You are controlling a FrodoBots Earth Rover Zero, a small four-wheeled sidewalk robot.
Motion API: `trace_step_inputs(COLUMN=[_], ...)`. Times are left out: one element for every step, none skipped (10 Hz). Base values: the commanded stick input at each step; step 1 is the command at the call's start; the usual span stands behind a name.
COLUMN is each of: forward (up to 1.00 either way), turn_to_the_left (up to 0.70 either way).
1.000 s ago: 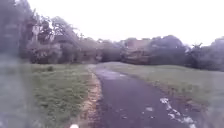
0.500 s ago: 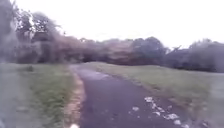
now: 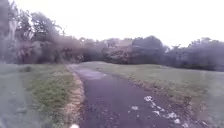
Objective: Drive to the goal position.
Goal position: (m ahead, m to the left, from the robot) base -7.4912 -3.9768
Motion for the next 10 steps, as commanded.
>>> trace_step_inputs(forward=[0.45,0.45,0.45,0.45,0.45,0.45,0.45,0.45,0.45,0.45], turn_to_the_left=[0.00,0.00,0.00,0.00,0.00,0.00,0.00,0.00,0.00,0.00])
